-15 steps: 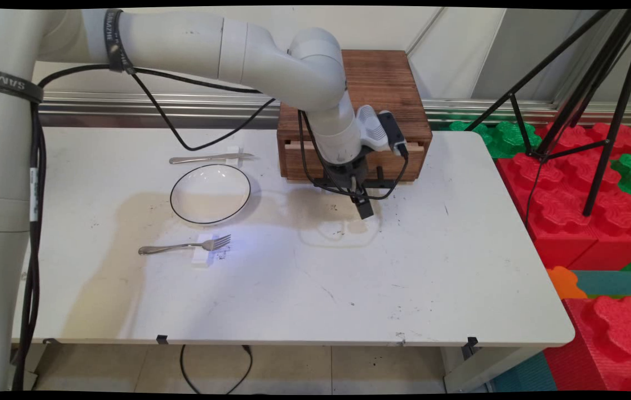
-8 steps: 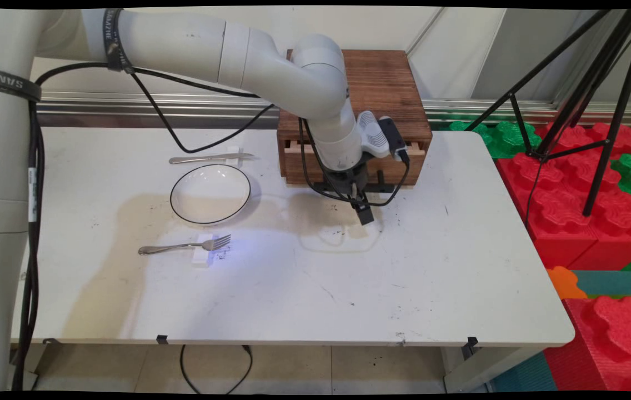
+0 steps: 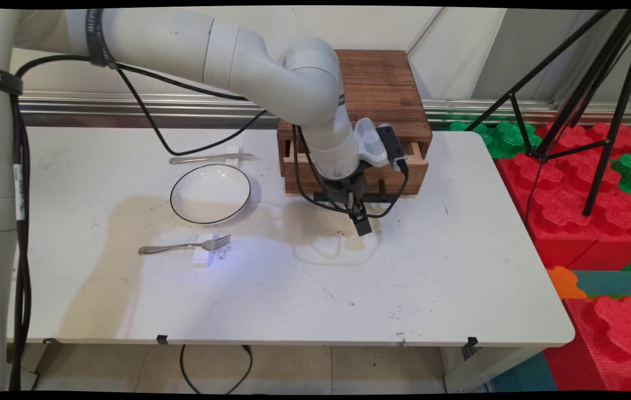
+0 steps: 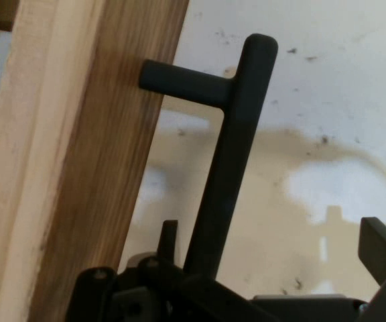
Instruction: Open the drawer
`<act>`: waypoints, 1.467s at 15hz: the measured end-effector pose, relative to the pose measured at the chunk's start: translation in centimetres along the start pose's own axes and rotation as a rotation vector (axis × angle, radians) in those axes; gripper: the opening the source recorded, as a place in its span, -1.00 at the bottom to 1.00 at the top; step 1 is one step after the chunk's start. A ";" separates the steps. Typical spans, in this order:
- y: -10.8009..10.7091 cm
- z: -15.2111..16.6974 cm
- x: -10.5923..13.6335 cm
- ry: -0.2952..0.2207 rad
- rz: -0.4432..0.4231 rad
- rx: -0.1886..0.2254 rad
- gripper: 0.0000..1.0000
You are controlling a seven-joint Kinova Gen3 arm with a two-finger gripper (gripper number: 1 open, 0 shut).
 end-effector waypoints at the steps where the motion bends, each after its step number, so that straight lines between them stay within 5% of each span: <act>1: 0.3 -0.2 -0.2 0.000 0.004 -0.004 1.00; 22: 7.1 -3.9 -3.5 -0.035 0.058 -0.125 1.00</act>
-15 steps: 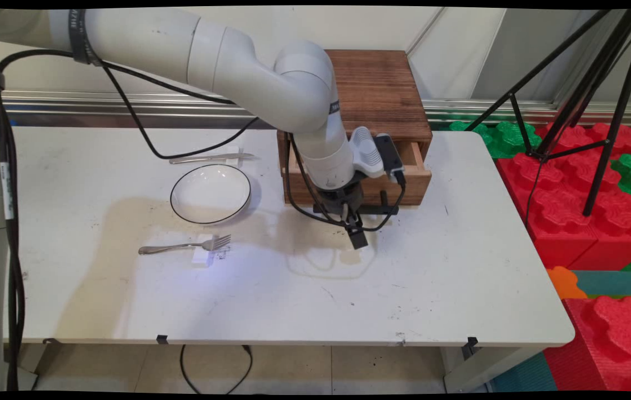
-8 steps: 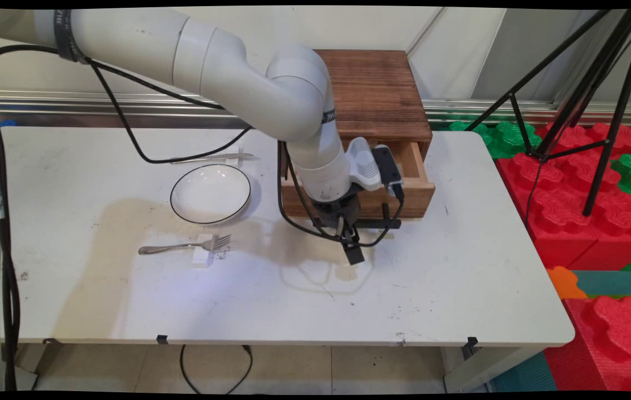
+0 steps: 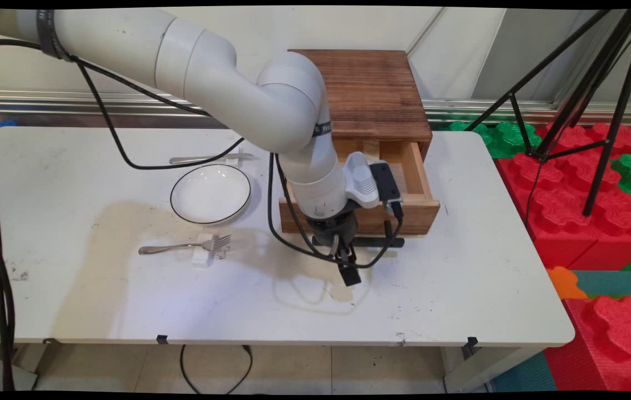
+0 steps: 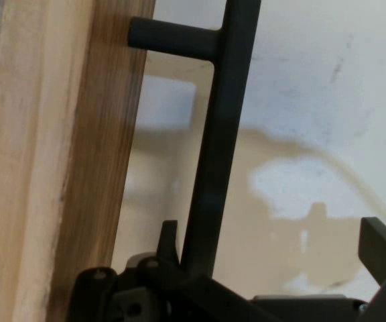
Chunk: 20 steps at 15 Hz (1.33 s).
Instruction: Open the drawer
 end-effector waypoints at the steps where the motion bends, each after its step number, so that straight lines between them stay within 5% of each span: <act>1: 0.2 -0.1 -0.1 -0.001 0.001 -0.004 1.00; 20: 6.1 -1.7 -1.6 -0.019 0.020 -0.096 1.00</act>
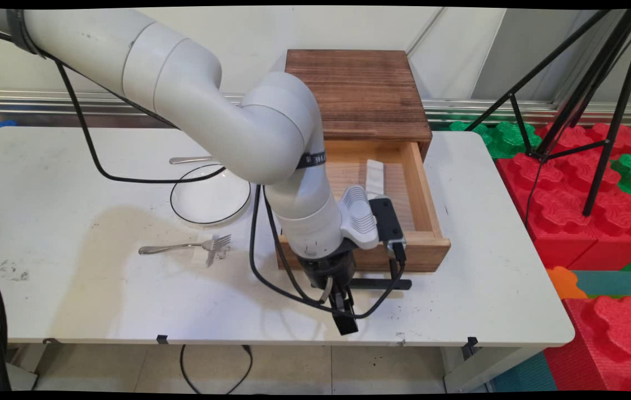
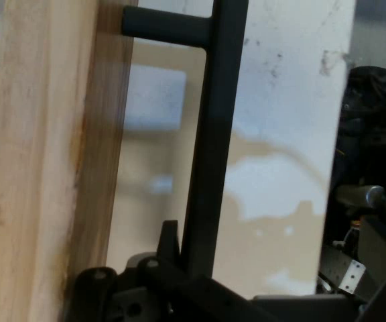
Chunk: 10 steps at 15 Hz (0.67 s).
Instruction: Open the drawer
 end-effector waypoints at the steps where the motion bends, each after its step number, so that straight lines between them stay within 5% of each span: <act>1: 0.2 0.0 0.0 0.000 0.001 -0.003 1.00; 10: 2.2 -0.2 -0.5 0.000 0.018 -0.034 1.00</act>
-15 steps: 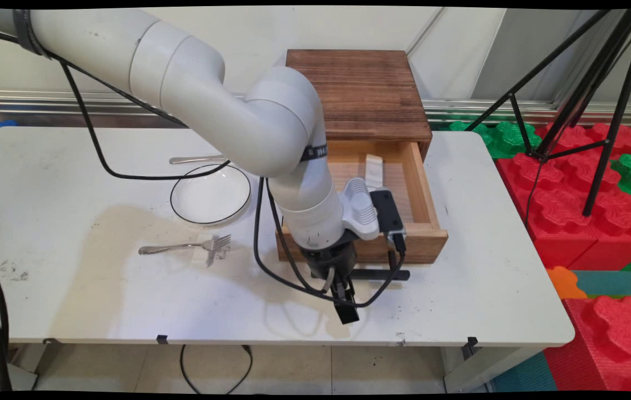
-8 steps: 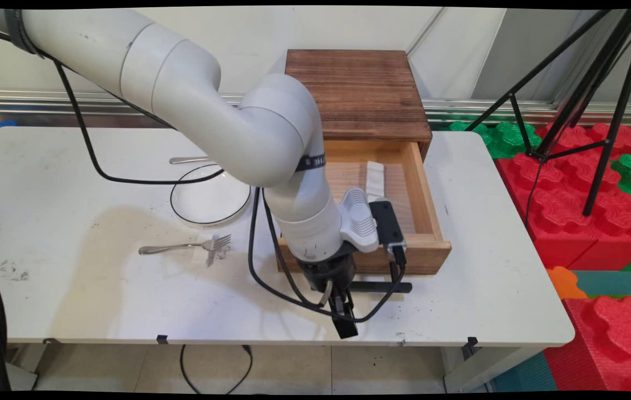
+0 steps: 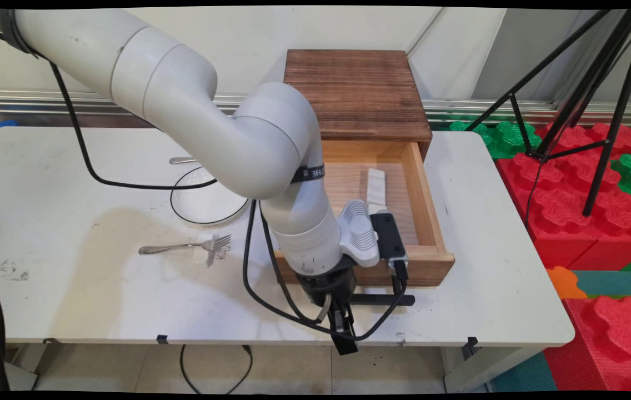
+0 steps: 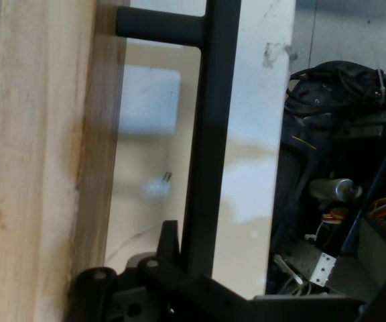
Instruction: Open the drawer
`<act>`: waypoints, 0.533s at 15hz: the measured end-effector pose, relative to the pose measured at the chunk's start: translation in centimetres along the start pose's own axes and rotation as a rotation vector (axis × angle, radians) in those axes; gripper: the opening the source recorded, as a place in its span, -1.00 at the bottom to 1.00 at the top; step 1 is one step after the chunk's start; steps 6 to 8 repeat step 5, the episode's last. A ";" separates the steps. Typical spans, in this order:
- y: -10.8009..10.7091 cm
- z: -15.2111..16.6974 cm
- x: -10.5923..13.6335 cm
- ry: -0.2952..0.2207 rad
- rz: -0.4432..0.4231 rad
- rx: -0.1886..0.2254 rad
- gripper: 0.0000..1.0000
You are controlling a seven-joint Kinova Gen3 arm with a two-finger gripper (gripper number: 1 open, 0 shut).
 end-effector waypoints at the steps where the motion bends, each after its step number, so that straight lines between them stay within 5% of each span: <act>1: 0.1 0.0 0.0 0.000 0.001 -0.002 1.00; 8: 0.8 -0.2 -0.2 0.000 0.008 -0.006 1.00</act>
